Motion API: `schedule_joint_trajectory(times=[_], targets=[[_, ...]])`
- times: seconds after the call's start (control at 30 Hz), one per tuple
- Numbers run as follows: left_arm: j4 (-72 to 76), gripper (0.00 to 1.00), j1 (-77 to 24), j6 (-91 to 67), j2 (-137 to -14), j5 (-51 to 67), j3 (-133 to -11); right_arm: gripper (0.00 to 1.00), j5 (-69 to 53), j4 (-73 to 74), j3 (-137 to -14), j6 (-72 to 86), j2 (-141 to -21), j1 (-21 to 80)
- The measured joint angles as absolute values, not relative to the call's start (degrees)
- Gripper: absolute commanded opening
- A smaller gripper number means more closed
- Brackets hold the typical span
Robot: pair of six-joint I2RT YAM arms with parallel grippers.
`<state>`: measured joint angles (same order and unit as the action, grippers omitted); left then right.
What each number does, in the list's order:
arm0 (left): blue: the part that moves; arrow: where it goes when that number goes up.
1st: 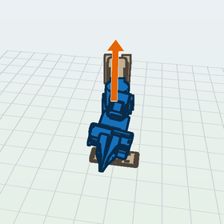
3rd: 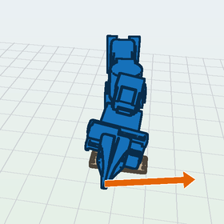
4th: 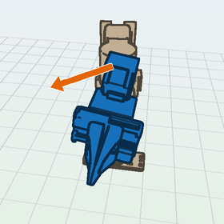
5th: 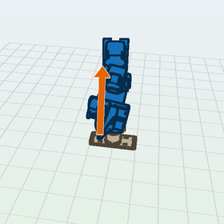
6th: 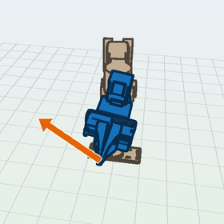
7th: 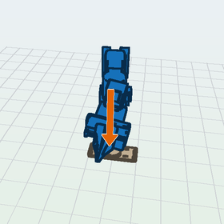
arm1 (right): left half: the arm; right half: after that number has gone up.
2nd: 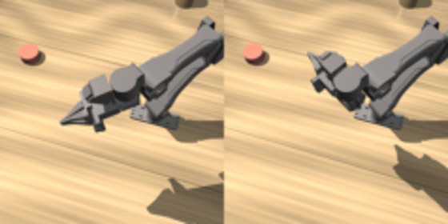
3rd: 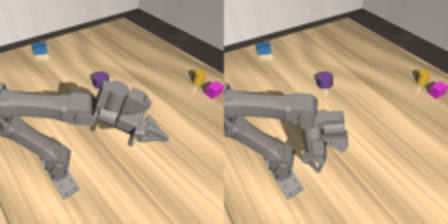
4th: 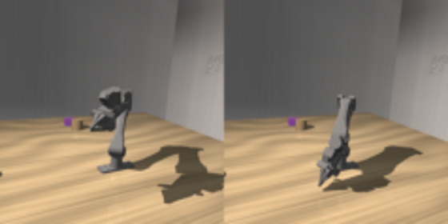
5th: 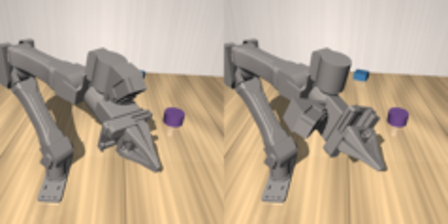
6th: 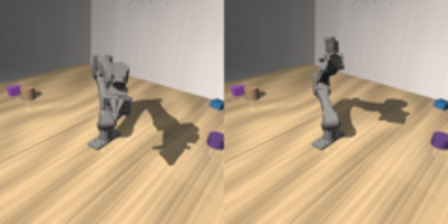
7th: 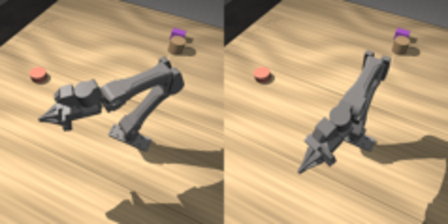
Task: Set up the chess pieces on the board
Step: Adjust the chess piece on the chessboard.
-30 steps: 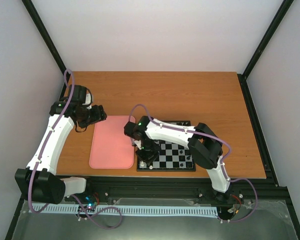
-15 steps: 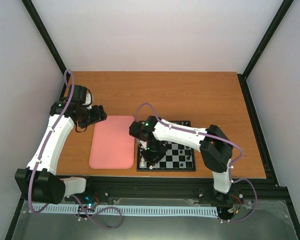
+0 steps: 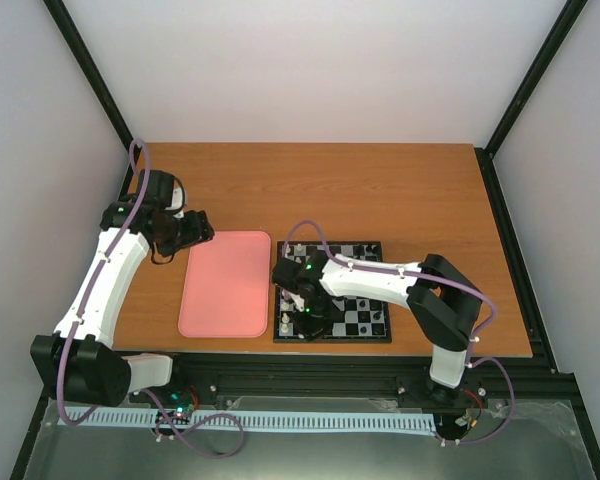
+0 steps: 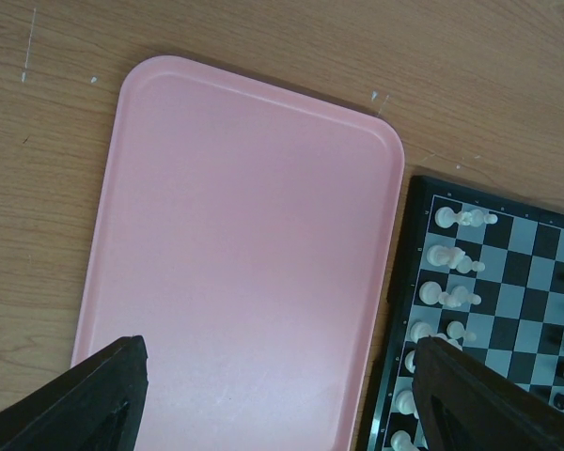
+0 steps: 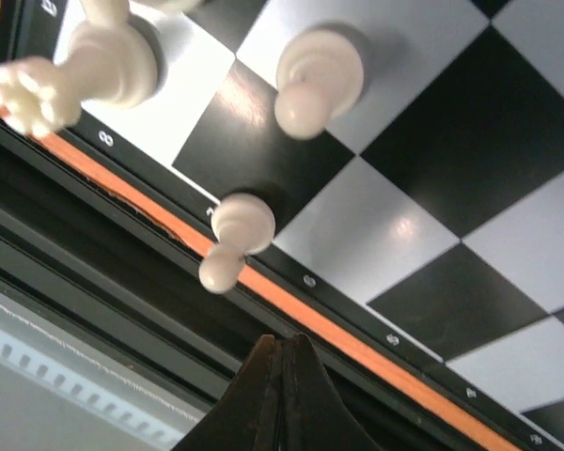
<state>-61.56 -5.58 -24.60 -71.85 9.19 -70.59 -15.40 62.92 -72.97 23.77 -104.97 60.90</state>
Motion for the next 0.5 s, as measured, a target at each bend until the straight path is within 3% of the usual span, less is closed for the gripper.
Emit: schedule_joint_trajectory(times=[0.5], targets=[[-62.02, 0.79, -5.56, -24.56, -72.14, 8.71, -70.52, 0.03, -16.56, 49.95, -67.68, 23.20, -101.01, 60.90]])
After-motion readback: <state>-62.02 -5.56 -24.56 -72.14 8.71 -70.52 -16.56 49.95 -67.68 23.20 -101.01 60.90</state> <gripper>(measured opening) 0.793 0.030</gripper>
